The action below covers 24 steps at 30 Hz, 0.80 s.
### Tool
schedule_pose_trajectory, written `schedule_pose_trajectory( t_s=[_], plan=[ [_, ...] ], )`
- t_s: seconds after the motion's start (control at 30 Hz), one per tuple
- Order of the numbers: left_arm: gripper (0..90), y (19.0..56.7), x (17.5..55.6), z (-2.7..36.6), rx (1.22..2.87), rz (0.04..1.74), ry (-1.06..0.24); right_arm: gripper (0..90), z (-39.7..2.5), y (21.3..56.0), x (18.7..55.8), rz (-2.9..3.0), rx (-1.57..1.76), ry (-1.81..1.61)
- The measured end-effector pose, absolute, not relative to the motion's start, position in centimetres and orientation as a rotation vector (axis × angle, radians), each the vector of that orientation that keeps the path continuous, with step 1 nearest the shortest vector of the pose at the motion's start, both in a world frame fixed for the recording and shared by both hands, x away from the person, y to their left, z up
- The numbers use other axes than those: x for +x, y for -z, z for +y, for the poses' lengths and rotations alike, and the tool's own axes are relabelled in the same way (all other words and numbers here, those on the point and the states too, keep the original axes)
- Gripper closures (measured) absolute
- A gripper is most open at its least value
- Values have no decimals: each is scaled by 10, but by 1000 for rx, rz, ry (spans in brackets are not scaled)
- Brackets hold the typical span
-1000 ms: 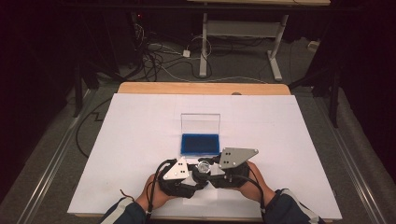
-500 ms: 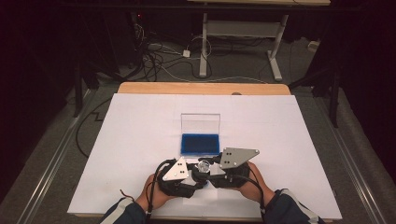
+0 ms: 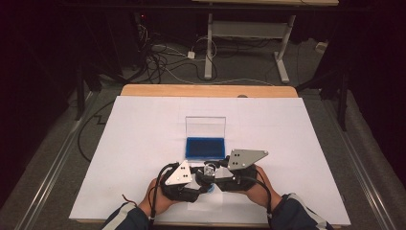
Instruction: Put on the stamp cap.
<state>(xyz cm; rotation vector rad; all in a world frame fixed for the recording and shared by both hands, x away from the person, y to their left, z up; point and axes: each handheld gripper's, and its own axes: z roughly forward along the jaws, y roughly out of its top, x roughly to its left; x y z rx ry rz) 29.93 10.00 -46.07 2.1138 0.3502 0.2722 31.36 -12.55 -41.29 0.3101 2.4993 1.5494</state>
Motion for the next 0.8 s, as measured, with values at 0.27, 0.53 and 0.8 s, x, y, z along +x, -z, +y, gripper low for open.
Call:
schedule_pose_trajectory(
  t_s=[0.27, 0.53, 0.8],
  plan=[
    [365, 461, 300, 101, 2115, 344, -267, 567, -125, 413, 314, 2505, 312, -1551],
    [363, 464, 300, 100, 2121, 343, -259, 566, -124, 412, 313, 2503, 313, -1521],
    [368, 466, 302, 99, 2144, 361, -273, 566, -124, 412, 313, 2490, 323, -1509]
  ],
)
